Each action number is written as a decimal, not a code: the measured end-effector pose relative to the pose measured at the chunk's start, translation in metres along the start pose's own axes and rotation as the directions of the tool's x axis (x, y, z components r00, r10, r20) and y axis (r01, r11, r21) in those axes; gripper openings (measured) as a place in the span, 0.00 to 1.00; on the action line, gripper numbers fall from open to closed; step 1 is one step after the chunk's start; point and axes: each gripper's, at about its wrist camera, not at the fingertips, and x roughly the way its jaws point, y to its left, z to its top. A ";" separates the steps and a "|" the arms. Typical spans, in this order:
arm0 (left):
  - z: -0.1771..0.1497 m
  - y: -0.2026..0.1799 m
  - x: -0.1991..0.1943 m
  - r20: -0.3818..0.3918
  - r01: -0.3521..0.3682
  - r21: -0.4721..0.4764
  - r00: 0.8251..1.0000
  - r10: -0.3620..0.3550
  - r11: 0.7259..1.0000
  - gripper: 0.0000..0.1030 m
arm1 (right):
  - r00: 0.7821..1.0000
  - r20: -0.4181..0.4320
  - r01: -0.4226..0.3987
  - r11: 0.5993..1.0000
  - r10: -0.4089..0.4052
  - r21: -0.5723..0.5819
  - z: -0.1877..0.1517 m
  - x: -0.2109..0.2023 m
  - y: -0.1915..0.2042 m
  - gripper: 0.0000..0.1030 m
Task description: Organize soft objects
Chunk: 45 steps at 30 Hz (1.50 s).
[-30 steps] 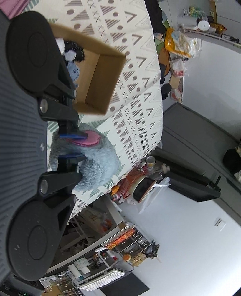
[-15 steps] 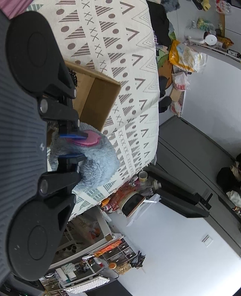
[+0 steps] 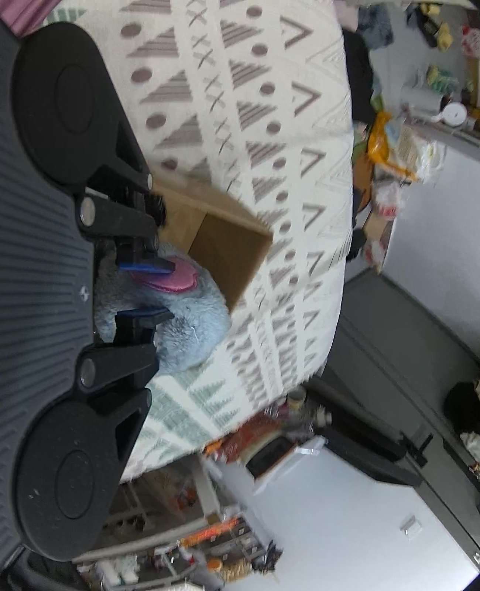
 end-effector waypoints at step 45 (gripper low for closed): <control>-0.039 -0.076 -0.120 0.005 -0.086 0.230 0.996 0.087 0.969 0.73 | 0.987 0.081 0.146 0.981 -0.136 -0.131 0.023 -0.170 0.014 0.96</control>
